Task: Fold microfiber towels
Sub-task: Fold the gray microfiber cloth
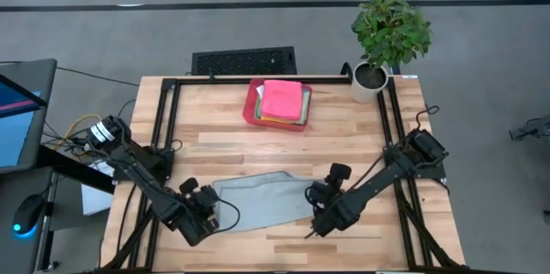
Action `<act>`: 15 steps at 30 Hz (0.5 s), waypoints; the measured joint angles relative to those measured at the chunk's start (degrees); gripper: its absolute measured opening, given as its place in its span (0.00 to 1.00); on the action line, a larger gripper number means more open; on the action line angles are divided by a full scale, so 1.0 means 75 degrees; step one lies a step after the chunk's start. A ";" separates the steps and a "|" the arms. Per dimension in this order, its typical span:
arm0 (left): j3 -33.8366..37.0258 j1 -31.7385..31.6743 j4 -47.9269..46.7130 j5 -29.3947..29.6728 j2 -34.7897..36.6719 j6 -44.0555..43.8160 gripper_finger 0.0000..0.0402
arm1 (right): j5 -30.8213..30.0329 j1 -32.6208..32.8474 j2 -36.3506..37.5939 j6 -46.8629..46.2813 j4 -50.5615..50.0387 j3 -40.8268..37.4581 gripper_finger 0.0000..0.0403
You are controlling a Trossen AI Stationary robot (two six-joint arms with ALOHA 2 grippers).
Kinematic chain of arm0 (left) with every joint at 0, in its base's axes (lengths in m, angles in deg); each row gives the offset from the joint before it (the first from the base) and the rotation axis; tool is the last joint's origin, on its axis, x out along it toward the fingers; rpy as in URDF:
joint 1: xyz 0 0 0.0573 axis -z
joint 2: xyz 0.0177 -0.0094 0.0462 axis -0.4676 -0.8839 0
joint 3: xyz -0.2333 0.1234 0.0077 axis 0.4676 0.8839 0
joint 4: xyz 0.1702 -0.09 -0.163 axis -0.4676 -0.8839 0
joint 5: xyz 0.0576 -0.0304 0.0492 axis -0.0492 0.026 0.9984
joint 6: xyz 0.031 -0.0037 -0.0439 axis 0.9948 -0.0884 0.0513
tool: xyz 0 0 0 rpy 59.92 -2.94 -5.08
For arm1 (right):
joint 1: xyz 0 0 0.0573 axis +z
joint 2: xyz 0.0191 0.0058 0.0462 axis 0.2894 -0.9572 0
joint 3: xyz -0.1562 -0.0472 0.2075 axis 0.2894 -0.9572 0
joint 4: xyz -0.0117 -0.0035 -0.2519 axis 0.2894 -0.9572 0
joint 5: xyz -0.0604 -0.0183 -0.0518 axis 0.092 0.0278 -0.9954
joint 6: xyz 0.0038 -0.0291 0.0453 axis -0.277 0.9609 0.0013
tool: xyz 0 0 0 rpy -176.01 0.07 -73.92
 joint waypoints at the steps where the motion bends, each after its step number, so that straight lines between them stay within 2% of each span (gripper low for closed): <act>1: -0.0075 0.0037 0.0010 0.0164 0.0000 0.0015 0.23 | -0.0001 -0.0030 0.0000 0.0045 -0.0144 0.0007 0.44; 9: -0.0488 0.0355 -0.0017 0.2150 0.0006 0.0139 0.25 | -0.0310 -0.0085 0.0665 0.0150 -0.0407 0.0000 0.62; 15: -0.0438 -0.0076 -0.0073 0.2081 0.0050 0.1258 0.25 | -0.0428 0.0023 0.1399 0.0147 0.0099 0.0000 0.64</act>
